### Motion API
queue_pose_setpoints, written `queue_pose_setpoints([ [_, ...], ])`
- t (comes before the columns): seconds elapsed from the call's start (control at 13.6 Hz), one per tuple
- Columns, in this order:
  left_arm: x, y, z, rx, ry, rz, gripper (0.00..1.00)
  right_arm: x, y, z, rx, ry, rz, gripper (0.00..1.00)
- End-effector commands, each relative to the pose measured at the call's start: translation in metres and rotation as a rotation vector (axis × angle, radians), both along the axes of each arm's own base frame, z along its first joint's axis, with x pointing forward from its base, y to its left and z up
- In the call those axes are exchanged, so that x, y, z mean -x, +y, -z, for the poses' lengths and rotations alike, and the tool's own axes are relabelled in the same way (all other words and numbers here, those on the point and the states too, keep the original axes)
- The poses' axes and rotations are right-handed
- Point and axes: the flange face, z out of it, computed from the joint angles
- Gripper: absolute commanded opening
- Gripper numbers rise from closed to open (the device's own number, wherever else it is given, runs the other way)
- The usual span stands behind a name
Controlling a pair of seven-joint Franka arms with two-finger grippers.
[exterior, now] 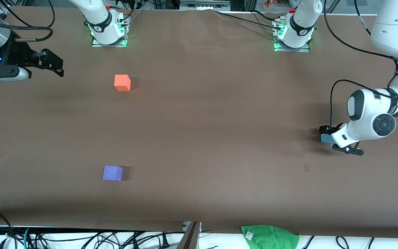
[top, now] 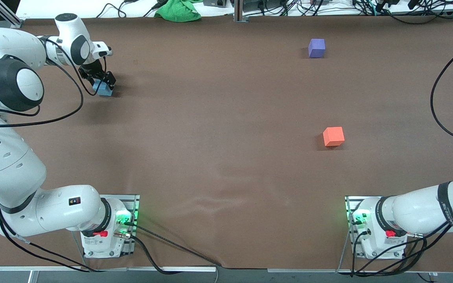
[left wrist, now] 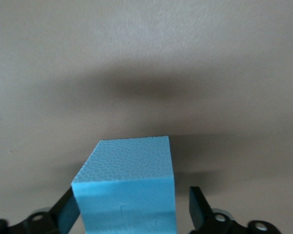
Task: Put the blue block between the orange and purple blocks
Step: 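Carry the blue cube with the left gripper toward the table middle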
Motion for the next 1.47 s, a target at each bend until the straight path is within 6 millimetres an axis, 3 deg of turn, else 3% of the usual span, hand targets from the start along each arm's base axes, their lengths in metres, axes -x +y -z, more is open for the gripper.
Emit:
queue_pose_setpoints([
  [0.0, -0.002, 0.003, 0.004, -0.006, 0.006, 0.028, 0.23, 0.001, 0.0, -0.004, -0.012, 0.002, -0.007, 1.0],
  [0.15, -0.003, 0.001, 0.003, -0.004, 0.005, 0.03, 0.03, 0.001, 0.0, -0.004, -0.012, 0.004, -0.007, 1.0],
  [0.29, -0.005, -0.002, -0.005, -0.006, -0.006, 0.03, 0.0, 0.001, -0.001, -0.004, -0.011, 0.004, -0.006, 1.0],
  [0.44, -0.009, -0.016, -0.033, -0.01, -0.015, 0.036, 0.01, 0.001, -0.001, -0.004, -0.011, 0.004, -0.004, 1.0],
  [0.51, -0.011, -0.039, -0.051, -0.001, 0.007, 0.068, 0.02, 0.0, -0.001, -0.004, -0.012, 0.002, -0.004, 1.0],
  [0.73, -0.02, -0.138, -0.099, 0.058, 0.118, 0.2, 0.05, -0.001, -0.004, -0.004, -0.01, -0.007, 0.002, 1.0],
  [0.88, -0.024, -0.195, -0.121, 0.102, 0.097, 0.257, 0.06, -0.01, -0.01, 0.002, -0.01, -0.02, 0.015, 1.0],
  [1.03, -0.022, -0.258, -0.127, 0.136, 0.087, 0.189, 0.06, -0.017, -0.012, 0.01, -0.005, -0.011, 0.016, 1.0],
  [1.17, -0.011, -0.313, -0.117, 0.124, 0.094, 0.158, 0.14, -0.017, -0.013, 0.012, -0.004, -0.007, 0.015, 1.0],
  [1.39, -0.002, -0.405, -0.105, 0.089, 0.078, 0.049, 0.12, -0.026, -0.01, 0.031, 0.003, 0.025, 0.027, 1.0],
])
